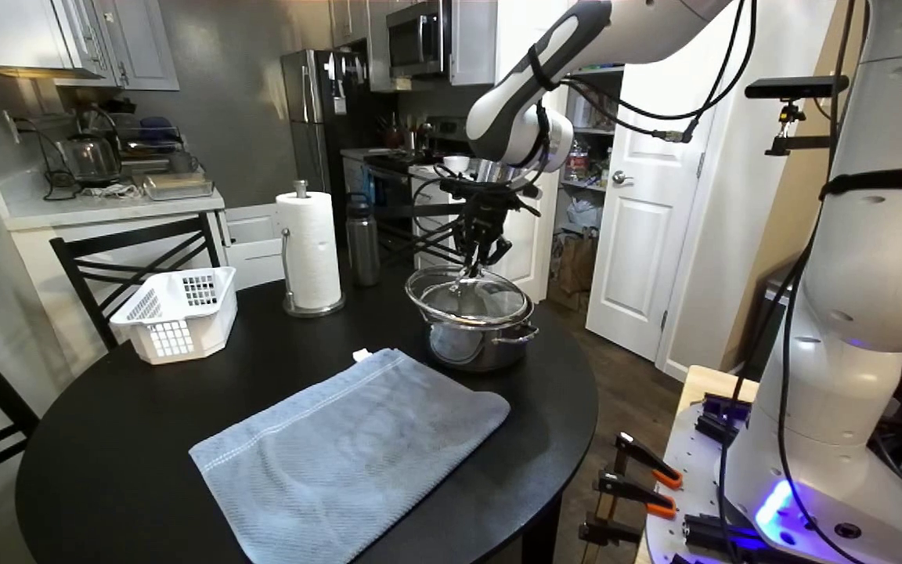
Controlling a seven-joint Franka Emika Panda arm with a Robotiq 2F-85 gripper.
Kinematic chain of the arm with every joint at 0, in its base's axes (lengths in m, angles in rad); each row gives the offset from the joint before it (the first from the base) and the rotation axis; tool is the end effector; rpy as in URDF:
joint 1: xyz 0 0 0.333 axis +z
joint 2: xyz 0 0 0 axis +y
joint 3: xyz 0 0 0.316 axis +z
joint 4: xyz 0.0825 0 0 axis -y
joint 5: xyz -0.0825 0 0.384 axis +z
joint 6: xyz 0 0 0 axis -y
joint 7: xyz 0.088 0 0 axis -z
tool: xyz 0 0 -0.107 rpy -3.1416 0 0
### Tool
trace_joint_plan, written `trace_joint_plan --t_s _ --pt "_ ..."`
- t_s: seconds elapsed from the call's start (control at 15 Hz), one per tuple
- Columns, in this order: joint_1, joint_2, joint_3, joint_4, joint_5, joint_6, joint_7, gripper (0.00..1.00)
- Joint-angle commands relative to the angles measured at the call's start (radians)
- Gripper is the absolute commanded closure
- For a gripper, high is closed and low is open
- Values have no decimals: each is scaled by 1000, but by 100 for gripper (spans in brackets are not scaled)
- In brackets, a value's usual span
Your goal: Put the glass lid on the black pot.
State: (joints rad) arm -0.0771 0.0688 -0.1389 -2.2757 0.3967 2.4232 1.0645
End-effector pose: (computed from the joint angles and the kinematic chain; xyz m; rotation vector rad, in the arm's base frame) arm 0.5207 -0.1124 0.3341 -2.0300 2.0278 0.0516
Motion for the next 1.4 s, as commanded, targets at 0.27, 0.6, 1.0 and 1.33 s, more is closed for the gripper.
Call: trace_joint_plan --t_s 0.27,0.6,1.0,1.33 --pt "-18 -62 -20 -26 -174 -21 285 93" --pt "-18 -59 -19 -20 -249 -22 372 93" --pt "-20 -8 -13 15 -225 -9 368 93" --pt "-28 33 -16 30 -177 -2 332 93"
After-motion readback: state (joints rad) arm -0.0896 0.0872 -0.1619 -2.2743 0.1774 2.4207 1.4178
